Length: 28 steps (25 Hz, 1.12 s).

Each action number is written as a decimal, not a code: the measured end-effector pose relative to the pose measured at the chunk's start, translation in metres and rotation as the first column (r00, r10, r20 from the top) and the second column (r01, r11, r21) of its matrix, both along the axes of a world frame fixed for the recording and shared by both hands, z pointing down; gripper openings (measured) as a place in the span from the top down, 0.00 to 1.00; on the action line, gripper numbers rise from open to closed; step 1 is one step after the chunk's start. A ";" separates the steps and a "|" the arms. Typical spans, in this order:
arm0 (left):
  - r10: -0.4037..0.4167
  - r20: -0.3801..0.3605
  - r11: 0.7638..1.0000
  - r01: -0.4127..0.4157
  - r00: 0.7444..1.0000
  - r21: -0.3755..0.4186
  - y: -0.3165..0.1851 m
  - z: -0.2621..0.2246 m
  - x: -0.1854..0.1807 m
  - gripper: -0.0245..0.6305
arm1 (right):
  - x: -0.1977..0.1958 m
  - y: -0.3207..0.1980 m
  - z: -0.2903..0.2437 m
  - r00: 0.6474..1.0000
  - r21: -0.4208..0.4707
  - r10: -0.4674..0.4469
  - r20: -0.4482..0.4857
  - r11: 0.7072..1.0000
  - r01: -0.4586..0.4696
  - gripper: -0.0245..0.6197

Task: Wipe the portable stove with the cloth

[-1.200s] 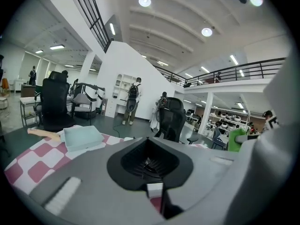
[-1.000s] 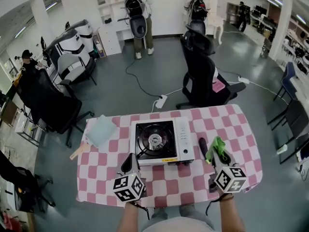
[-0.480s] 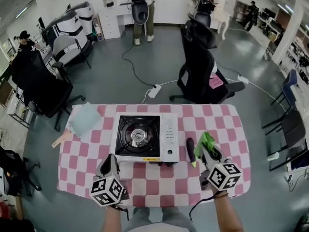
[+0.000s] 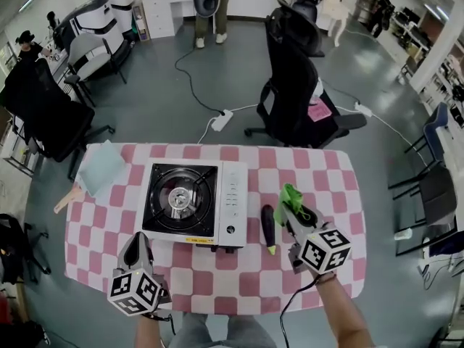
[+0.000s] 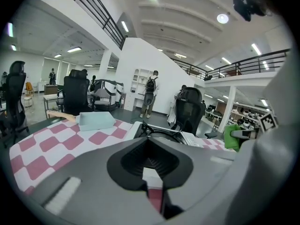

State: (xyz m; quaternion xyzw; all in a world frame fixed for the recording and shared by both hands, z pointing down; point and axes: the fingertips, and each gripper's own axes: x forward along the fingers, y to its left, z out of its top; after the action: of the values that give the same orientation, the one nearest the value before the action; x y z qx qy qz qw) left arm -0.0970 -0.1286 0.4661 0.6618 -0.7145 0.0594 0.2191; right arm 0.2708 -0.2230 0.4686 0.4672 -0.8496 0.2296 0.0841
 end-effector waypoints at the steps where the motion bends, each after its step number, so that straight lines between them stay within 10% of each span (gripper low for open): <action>1: -0.003 0.005 1.000 0.003 1.000 -0.006 0.000 0.003 0.002 0.96 | 0.000 -0.005 0.003 1.000 -0.003 -0.021 -0.001 1.000 0.021 0.83; 28: -0.174 0.040 0.983 0.176 0.984 -0.049 -0.006 0.014 -0.020 0.96 | -0.051 -0.105 0.095 0.951 -0.098 -0.293 -0.096 0.954 0.284 0.83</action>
State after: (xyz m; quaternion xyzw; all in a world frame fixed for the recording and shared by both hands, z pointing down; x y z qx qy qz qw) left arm -0.1165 -0.1347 0.4799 0.5895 -0.7717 0.0703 0.2281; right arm 0.2202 -0.3282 0.5640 0.3461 -0.8926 0.2240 0.1827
